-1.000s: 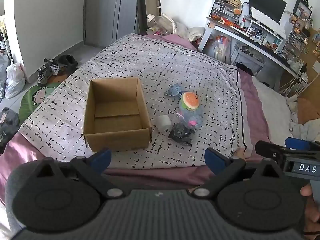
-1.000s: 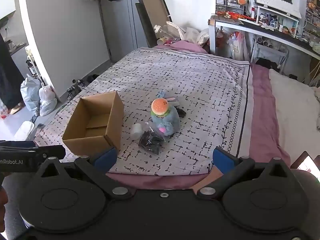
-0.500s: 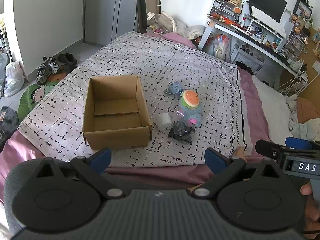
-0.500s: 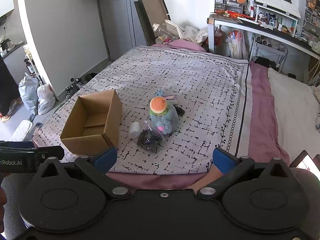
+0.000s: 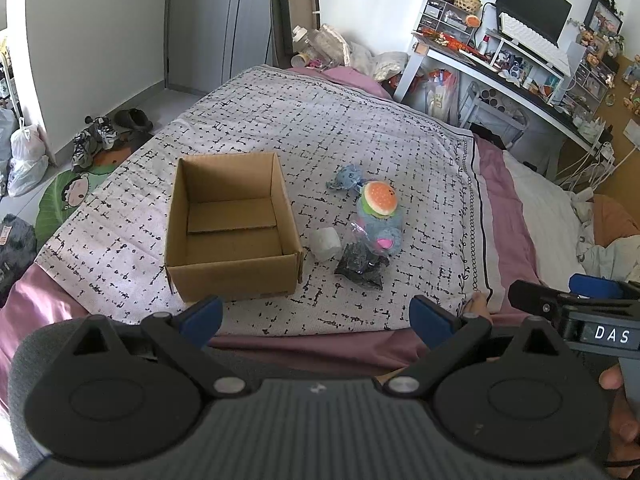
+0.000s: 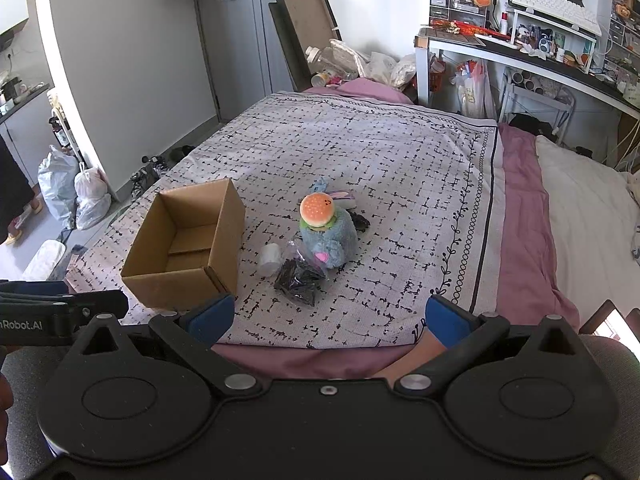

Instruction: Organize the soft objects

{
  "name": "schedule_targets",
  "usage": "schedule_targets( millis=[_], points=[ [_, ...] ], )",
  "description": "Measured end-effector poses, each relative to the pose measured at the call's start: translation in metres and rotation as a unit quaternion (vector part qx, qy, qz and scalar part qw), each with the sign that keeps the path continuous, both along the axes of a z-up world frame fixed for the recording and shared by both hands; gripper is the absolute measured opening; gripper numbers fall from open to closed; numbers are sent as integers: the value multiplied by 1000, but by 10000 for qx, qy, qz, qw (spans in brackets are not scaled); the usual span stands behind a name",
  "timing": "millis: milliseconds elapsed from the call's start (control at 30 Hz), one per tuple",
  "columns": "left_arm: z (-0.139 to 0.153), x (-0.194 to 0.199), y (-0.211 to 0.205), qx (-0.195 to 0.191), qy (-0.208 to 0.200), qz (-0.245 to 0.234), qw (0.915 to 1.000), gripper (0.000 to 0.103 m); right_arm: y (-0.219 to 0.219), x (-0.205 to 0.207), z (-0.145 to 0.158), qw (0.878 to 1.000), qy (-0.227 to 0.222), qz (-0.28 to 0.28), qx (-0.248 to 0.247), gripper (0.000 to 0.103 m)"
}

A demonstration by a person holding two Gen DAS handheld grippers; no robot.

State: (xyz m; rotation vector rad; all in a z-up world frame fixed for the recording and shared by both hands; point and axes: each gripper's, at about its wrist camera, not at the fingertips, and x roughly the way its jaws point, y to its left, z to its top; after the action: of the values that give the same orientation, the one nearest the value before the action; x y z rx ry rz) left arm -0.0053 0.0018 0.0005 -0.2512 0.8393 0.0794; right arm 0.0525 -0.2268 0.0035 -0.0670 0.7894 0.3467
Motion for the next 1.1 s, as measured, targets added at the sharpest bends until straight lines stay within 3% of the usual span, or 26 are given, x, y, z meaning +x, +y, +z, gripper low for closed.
schedule_targets(
  millis=[1100],
  points=[
    [7,-3,3,18,-80,39,10000,99,4,-3,3,10000,-1,46,28,103]
  ],
)
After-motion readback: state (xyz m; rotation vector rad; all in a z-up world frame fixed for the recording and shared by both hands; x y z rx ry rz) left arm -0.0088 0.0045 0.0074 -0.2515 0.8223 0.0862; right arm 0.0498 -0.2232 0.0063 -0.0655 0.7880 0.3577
